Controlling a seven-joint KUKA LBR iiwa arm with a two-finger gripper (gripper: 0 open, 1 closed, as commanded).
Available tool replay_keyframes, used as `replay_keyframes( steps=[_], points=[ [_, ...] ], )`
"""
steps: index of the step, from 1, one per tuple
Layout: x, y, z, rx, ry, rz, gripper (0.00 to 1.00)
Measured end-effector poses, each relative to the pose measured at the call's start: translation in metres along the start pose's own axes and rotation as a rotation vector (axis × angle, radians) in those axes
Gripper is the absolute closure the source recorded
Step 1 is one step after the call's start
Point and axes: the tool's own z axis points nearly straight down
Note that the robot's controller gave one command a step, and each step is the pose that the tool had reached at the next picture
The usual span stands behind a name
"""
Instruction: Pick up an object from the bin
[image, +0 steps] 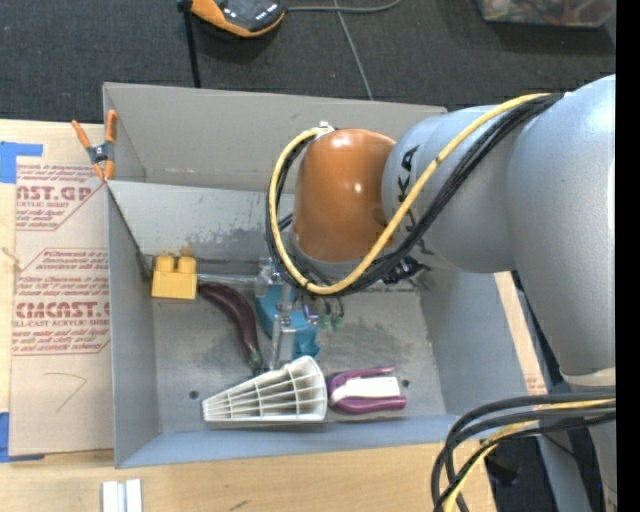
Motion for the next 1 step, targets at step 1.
replay_keyframes(
  steps=[1],
  points=[
    [-0.0015,-0.0006,-0.0047,-0.001,-0.007,0.002,0.0]
  ],
)
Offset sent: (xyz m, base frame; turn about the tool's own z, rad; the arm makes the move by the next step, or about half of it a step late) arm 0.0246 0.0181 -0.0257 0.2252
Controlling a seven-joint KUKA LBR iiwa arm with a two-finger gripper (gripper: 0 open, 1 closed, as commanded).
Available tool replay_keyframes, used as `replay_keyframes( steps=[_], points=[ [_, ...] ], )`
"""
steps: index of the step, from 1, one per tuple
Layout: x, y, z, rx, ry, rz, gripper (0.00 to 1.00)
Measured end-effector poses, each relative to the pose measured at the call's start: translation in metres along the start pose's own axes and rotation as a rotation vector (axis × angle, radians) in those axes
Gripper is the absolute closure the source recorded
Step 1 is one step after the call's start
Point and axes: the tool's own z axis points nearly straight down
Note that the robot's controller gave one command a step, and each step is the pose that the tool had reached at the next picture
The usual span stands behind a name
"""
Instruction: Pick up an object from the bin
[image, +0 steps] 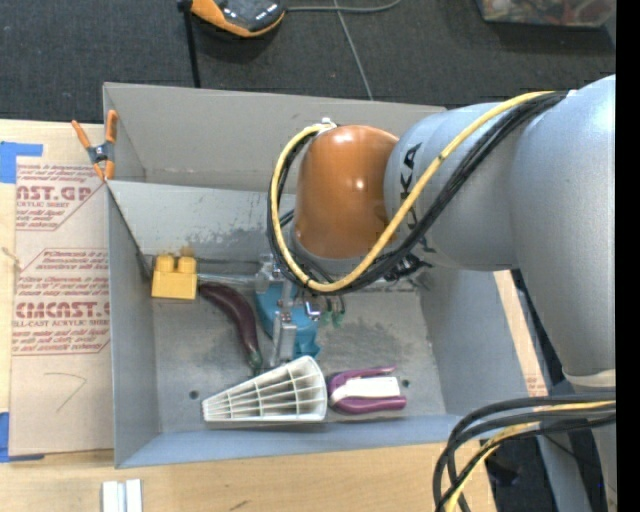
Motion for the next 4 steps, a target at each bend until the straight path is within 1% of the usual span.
replay_keyframes(
  steps=[1,2,3,4],
  points=[
    [-0.014,0.01,0.015,0.0,0.0,0.126,0.0],
    [-0.02,0.016,0.025,0.0,0.002,0.279,0.0],
    [-0.014,0.016,0.034,-0.002,0.0,0.369,0.0],
    [-0.022,0.018,0.075,-0.004,-0.002,0.491,0.0]
  ],
)
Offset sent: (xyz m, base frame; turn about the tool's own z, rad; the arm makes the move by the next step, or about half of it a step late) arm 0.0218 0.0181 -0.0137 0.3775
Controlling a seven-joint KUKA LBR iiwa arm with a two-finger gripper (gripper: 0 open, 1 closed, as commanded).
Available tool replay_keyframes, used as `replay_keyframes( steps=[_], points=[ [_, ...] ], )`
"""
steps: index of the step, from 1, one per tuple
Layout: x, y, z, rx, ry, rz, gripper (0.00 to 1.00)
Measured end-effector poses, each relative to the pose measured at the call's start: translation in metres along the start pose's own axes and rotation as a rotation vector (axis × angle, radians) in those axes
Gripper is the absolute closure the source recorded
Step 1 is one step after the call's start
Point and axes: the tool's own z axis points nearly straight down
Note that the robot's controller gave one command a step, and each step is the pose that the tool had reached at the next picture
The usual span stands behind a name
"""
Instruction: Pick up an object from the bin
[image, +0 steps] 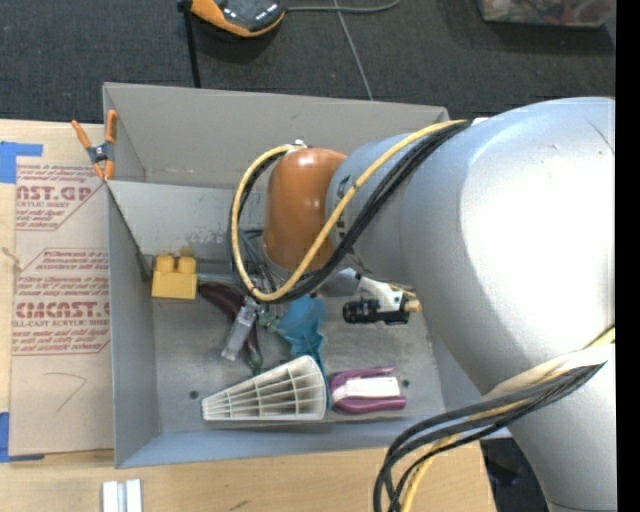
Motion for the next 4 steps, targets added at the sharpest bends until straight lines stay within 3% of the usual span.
replay_keyframes(
  steps=[1,4],
  points=[
    [-0.002,0.004,0.025,-0.007,-0.005,0.078,1.0],
    [0.0,0.002,0.012,-0.002,-0.001,0.092,1.0]
  ],
)
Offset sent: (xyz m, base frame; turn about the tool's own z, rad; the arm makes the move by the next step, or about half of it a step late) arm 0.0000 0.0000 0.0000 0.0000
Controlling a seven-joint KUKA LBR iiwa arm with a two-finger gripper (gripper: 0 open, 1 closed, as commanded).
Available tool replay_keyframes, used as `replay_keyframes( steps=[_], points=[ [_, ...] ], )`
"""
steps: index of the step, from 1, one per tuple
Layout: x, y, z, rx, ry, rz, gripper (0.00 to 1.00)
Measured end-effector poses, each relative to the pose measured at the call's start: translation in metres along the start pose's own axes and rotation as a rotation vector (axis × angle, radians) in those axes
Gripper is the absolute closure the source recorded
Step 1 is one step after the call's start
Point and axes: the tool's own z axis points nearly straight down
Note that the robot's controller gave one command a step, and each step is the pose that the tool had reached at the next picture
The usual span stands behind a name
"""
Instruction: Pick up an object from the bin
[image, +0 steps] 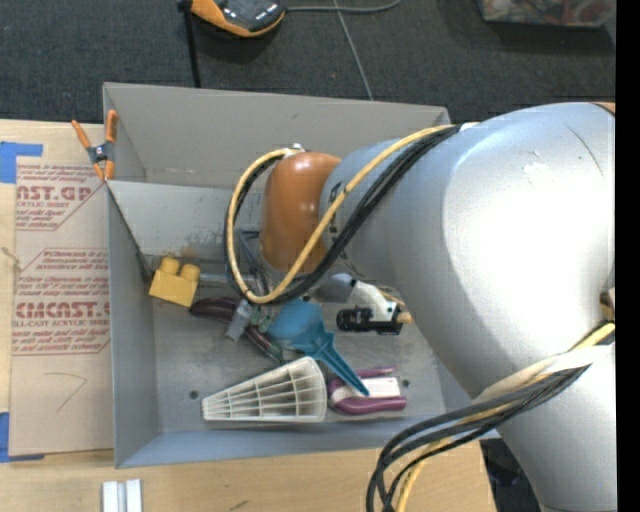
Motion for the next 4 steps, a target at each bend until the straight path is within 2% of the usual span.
replay_keyframes(
  steps=[2,3,4],
  points=[
    [-0.001,0.001,-0.021,-0.004,-0.003,0.0,1.0],
    [0.001,0.0,-0.027,0.001,0.002,0.0,1.0],
    [0.002,-0.001,-0.048,0.005,0.006,0.0,1.0]
  ],
)
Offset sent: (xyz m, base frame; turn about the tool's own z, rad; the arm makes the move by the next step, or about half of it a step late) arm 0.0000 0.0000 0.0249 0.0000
